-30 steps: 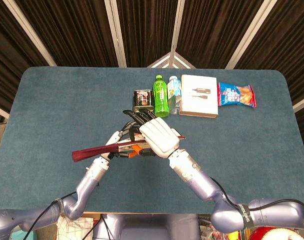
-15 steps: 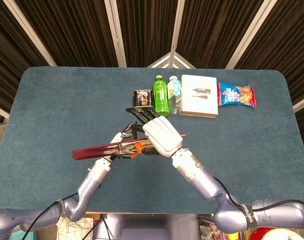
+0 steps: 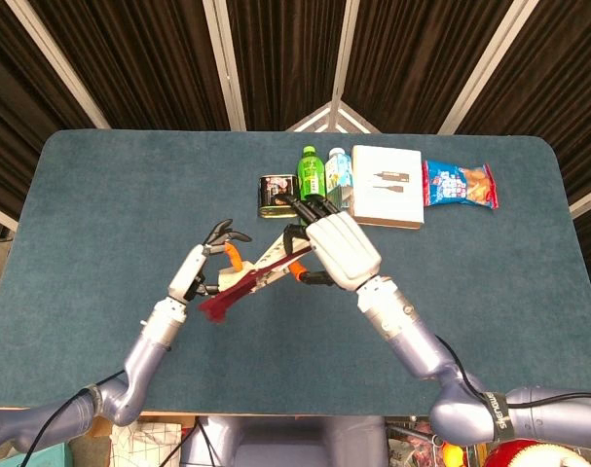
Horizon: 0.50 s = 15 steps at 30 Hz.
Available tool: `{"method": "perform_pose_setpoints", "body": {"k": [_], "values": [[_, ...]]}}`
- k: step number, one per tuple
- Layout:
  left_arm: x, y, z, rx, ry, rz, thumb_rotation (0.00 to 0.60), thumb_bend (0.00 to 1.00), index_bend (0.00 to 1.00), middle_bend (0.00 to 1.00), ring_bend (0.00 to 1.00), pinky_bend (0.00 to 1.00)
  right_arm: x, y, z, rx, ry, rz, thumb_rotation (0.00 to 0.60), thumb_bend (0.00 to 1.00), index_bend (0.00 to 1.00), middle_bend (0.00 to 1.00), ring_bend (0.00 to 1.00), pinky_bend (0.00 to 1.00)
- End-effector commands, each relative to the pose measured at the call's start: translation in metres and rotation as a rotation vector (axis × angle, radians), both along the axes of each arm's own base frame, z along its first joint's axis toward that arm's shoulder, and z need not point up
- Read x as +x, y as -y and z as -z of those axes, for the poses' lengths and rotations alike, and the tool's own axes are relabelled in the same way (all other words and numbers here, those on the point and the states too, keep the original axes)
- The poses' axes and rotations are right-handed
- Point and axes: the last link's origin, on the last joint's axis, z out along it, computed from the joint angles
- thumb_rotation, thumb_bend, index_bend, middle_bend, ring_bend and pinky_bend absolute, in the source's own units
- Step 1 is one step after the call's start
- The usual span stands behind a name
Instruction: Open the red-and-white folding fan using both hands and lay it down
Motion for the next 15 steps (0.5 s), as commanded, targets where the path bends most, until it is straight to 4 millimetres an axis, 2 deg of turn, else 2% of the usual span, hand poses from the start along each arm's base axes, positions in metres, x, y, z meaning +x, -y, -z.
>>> {"method": "perform_pose_setpoints", "body": {"k": [1,5,10,15], "values": [[-0.013,-0.001,-0.006,0.03,-0.052,0.004,0.6,0.58,0.71,0.26,0.0,0.1,-0.012,0.007,-0.008,-0.022,0.01,0.032,0.6,0.45,0.91,0.14,0.22,0.15],[-0.033,-0.004,-0.016,0.067,-0.093,-0.007,0.6,0.57,0.71,0.26,0.0,0.1,-0.025,0.016,-0.018,-0.052,0.009,0.064,0.6,0.45,0.91,0.14,0.22,0.15],[-0.048,-0.011,-0.032,0.135,-0.12,-0.014,0.6,0.56,0.71,0.26,0.0,0.1,-0.037,0.023,-0.029,-0.079,0.026,0.09,0.6,0.45,0.91,0.14,0.22,0.15],[-0.065,-0.013,-0.056,0.249,-0.2,0.012,0.6,0.56,0.72,0.28,0.0,0.1,-0.057,0.029,-0.039,-0.127,0.008,0.105,0.6,0.45,0.91,0.14,0.22,0.15]]}}
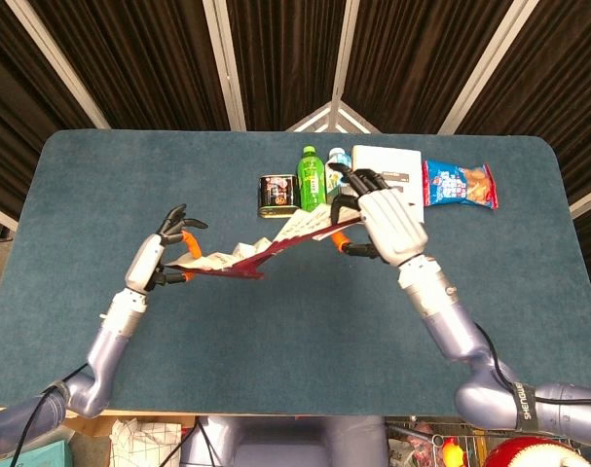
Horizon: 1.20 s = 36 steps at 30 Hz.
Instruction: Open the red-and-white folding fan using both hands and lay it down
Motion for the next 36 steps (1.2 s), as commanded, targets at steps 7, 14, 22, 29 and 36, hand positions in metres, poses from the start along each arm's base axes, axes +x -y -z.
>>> {"method": "perform_pose_setpoints", "body": {"k": [7,14,22,29,36], "values": [[-0.021,0.001,-0.043,0.242,-0.142,0.064,0.6,0.56,0.72,0.28,0.0,0.1,-0.037,0.003,-0.002,-0.023,-0.038,0.023,0.6,0.45,0.91,0.14,0.22,0.15],[-0.024,-0.003,-0.049,0.348,-0.299,0.113,0.6,0.56,0.72,0.28,0.0,0.1,-0.054,0.002,0.011,-0.029,-0.078,0.012,0.6,0.45,0.91,0.14,0.22,0.15],[-0.035,-0.003,-0.051,0.38,-0.363,0.101,0.6,0.56,0.72,0.28,0.0,0.1,-0.074,0.002,0.025,-0.034,-0.142,0.016,0.6,0.45,0.91,0.14,0.22,0.15],[-0.039,0.002,-0.053,0.423,-0.422,0.145,0.6,0.55,0.71,0.25,0.0,0.1,-0.09,0.002,0.036,-0.002,-0.16,0.041,0.6,0.45,0.88,0.14,0.2,0.15],[-0.043,0.004,-0.052,0.414,-0.435,0.151,0.6,0.54,0.65,0.23,0.0,0.09,-0.107,-0.003,0.044,0.085,-0.282,0.08,0.6,0.14,0.3,0.09,0.09,0.08]]}}
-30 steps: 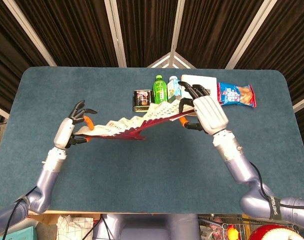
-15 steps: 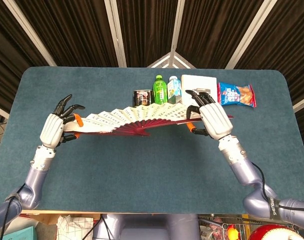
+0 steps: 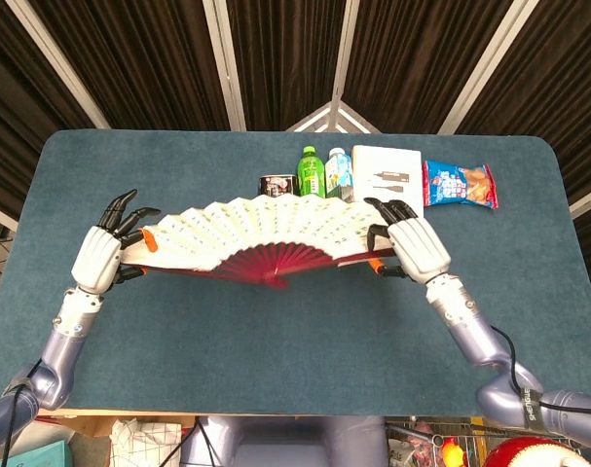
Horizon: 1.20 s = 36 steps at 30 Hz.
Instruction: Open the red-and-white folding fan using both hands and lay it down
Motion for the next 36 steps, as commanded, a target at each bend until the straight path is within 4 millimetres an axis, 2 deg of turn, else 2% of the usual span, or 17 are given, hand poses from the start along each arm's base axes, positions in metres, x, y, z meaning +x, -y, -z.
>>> {"method": "perform_pose_setpoints", "body": {"k": [1,6,8,12,15,19,22,27,31,36], "values": [[-0.002,0.001,0.001,-0.005,-0.011,-0.002,0.6,0.54,0.65,0.23,0.0,0.09,-0.009,-0.002,0.0,0.031,-0.096,0.02,0.6,0.12,0.26,0.09,0.09,0.07],[-0.003,0.001,0.003,-0.008,-0.011,-0.007,0.6,0.53,0.61,0.21,0.0,0.08,-0.012,-0.001,-0.004,-0.005,-0.158,0.032,0.6,0.11,0.19,0.08,0.09,0.07],[-0.003,0.0,0.003,-0.004,-0.015,-0.009,0.6,0.53,0.57,0.19,0.0,0.07,-0.014,-0.001,-0.005,-0.012,-0.178,0.043,0.6,0.11,0.17,0.07,0.08,0.07],[-0.004,-0.001,0.005,-0.012,-0.052,-0.009,0.6,0.52,0.35,0.1,0.0,0.02,-0.02,0.002,-0.01,-0.031,-0.255,0.048,0.6,0.11,0.16,0.07,0.08,0.07],[-0.009,0.001,0.008,-0.046,-0.095,-0.029,0.6,0.43,0.21,0.02,0.0,0.0,-0.027,0.004,-0.015,-0.048,-0.322,0.062,0.6,0.11,0.15,0.07,0.08,0.06],[-0.024,0.011,0.0,-0.093,-0.185,-0.088,0.6,0.29,0.11,0.0,0.0,0.0,-0.04,0.008,-0.021,-0.074,-0.387,0.092,0.6,0.11,0.15,0.07,0.07,0.06],[-0.03,0.018,-0.015,-0.102,-0.271,-0.165,0.6,0.17,0.08,0.0,0.0,0.0,-0.046,0.007,-0.02,-0.051,-0.343,0.149,0.6,0.11,0.15,0.06,0.06,0.04],[-0.032,0.027,-0.04,-0.148,-0.453,-0.303,0.6,0.09,0.05,0.0,0.0,0.0,-0.049,0.008,-0.018,-0.04,-0.326,0.167,0.6,0.11,0.15,0.06,0.06,0.04],[-0.028,0.035,-0.06,-0.203,-0.586,-0.425,0.6,0.08,0.04,0.0,0.0,0.0,-0.048,0.008,-0.018,-0.04,-0.315,0.168,0.6,0.11,0.15,0.06,0.06,0.04],[-0.035,0.043,-0.074,-0.255,-0.753,-0.531,0.6,0.08,0.03,0.0,0.0,0.0,-0.049,0.008,-0.02,-0.043,-0.31,0.175,0.6,0.11,0.15,0.06,0.06,0.04]]}}
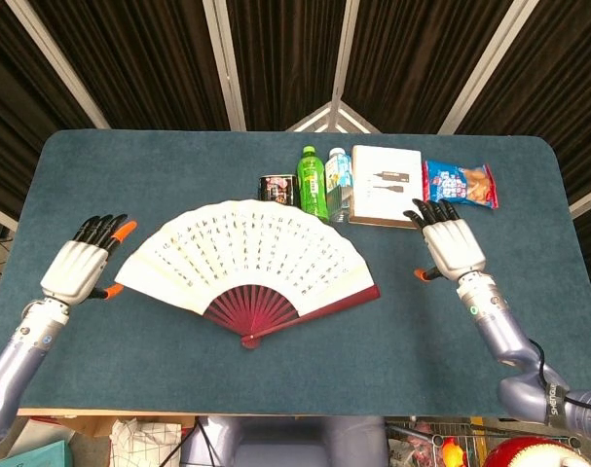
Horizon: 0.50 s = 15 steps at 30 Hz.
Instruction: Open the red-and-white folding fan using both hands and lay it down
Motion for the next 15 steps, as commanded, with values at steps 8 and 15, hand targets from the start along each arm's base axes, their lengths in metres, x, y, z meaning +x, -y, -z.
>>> {"method": "perform_pose_setpoints", "body": {"k": [8,15], "values": [[-0.028,0.014,-0.028,-0.101,-0.27,-0.257,0.6,0.07,0.03,0.0,0.0,0.0,-0.004,-0.001,-0.003,-0.003,0.036,0.028,0.6,0.11,0.15,0.06,0.06,0.04],[-0.025,0.036,-0.041,0.01,-0.101,-0.321,0.6,0.09,0.03,0.0,0.0,0.0,-0.016,-0.019,-0.008,-0.068,0.159,0.042,0.6,0.11,0.15,0.06,0.06,0.04]]}}
